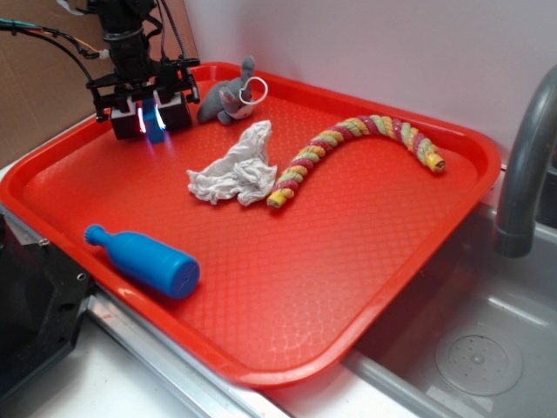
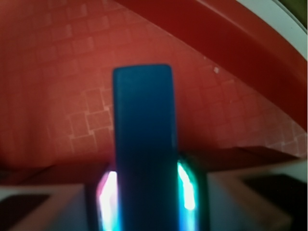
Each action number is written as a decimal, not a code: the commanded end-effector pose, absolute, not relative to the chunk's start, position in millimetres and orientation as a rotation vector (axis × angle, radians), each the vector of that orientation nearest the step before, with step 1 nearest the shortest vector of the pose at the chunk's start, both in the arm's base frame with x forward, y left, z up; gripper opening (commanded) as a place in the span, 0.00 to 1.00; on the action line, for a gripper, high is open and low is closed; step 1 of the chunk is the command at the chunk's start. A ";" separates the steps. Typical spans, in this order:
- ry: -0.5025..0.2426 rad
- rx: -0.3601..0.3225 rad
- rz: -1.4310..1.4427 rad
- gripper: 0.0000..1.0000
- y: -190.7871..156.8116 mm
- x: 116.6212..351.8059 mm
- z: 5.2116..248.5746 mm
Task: Grab the blue block.
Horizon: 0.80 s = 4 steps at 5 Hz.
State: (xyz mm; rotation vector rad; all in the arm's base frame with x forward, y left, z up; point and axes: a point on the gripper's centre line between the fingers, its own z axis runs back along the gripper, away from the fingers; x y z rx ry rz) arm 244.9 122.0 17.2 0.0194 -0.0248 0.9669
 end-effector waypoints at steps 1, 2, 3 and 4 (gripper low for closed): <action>-0.142 -0.090 0.640 0.00 75.4 205.6 90.0; -0.180 -0.053 0.385 0.00 52.7 244.1 136.2; -0.158 -0.116 0.148 0.00 33.8 235.6 187.1; -0.138 -0.122 0.105 0.00 20.0 225.1 227.0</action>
